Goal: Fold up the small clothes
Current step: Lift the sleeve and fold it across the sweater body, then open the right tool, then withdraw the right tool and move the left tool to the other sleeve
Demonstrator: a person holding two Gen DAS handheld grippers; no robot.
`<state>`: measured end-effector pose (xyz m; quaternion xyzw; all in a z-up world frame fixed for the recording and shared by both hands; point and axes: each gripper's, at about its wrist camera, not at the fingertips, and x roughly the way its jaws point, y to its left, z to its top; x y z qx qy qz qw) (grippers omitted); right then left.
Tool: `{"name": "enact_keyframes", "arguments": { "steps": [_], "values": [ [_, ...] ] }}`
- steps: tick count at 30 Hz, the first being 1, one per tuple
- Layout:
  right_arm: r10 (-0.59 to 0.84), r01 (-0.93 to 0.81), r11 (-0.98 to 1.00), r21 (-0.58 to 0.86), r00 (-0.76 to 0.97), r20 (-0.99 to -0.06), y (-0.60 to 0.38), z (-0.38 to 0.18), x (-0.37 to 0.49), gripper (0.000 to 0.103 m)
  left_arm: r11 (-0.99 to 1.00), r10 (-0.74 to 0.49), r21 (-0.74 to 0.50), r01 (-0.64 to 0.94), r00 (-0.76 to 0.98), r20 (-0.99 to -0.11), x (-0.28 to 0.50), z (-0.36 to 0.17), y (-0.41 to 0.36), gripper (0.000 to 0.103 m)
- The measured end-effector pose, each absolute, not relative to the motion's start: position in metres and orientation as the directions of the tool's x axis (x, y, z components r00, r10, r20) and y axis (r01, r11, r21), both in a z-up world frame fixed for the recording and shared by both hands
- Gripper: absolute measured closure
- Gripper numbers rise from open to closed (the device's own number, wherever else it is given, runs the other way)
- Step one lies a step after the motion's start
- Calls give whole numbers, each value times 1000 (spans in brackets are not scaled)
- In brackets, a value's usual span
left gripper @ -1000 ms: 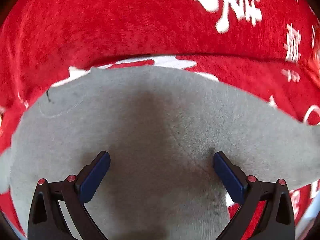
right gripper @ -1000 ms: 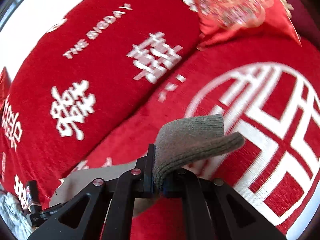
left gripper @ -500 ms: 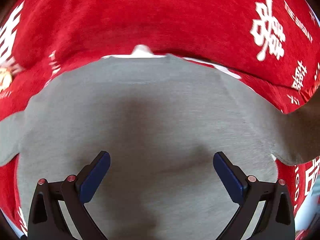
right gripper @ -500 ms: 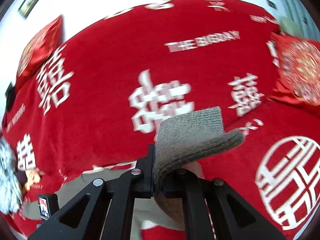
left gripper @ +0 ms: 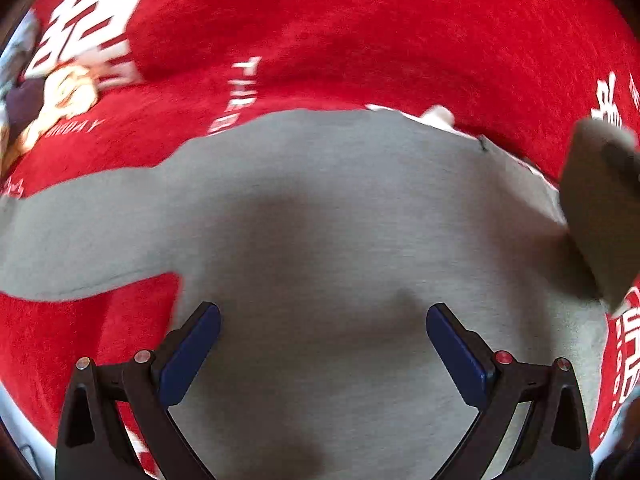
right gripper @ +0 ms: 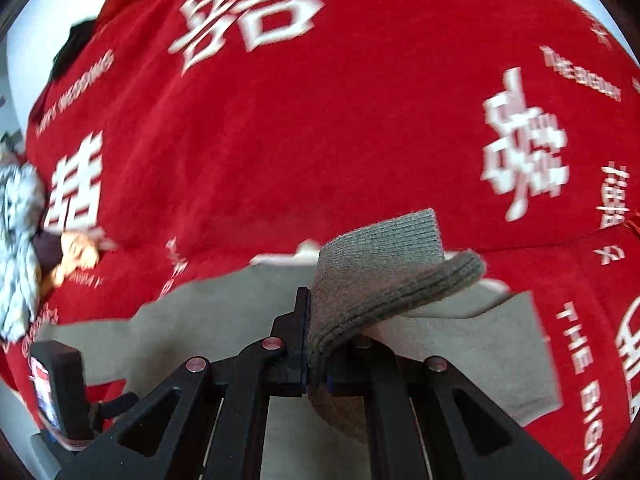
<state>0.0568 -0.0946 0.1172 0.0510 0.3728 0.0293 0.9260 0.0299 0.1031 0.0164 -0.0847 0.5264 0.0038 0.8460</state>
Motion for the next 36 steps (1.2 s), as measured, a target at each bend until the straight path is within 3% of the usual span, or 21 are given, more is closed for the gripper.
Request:
{"name": "enact_keyframes", "arguments": {
  "steps": [16, 20, 27, 32, 36],
  "values": [
    [166, -135, 985, 108, 571, -804, 8, 39, 80, 97, 958, -134, -240, -159, 492, -860, 8, 11, 179, 0],
    [235, -141, 972, 189, 515, -824, 9, 25, 80, 90, 951, -131, -249, -184, 488, -863, 5, 5, 189, 0],
    [350, -236, 935, 265, 500, -792, 5, 42, 66, 50, 941, -109, -255, -223, 513, -851, -1, 16, 197, 0],
    [370, -195, 928, 316, 567, -736, -50, 69, 54, 46, 950, -121, -252, -185, 527, -841, 5, 28, 176, 0],
    [247, -72, 963, 258, 615, -749, -121, 72, 49, 46, 963, -163, -250, -98, 527, -834, 18, 38, 135, 0]
  ]
}}
